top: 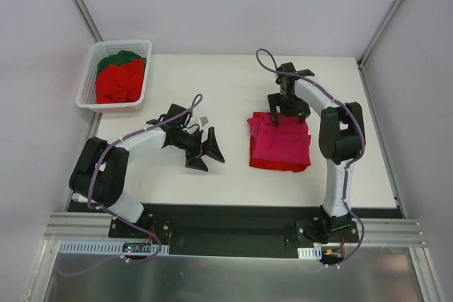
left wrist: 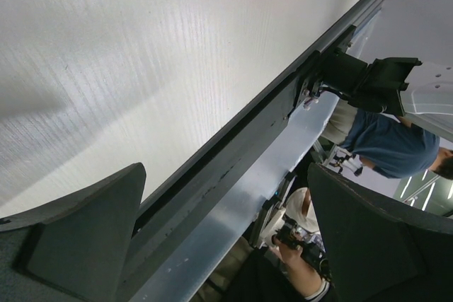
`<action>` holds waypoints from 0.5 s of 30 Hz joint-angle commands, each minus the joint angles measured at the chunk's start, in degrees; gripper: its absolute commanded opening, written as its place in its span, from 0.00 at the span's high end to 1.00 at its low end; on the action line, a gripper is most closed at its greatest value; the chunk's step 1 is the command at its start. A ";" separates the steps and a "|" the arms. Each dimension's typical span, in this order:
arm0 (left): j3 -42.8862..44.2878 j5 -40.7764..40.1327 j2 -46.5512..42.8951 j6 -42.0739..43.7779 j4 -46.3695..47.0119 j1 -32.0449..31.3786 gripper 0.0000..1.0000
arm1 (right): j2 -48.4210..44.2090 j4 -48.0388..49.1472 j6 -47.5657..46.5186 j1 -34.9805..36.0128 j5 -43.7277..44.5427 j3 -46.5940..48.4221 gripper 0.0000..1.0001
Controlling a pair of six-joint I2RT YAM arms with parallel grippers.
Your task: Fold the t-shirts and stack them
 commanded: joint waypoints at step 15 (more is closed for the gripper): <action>2.04 0.93 0.79 2.41 -0.84 0.09 0.01 | -15.88 8.80 3.74 6.14 -14.04 -8.19 0.04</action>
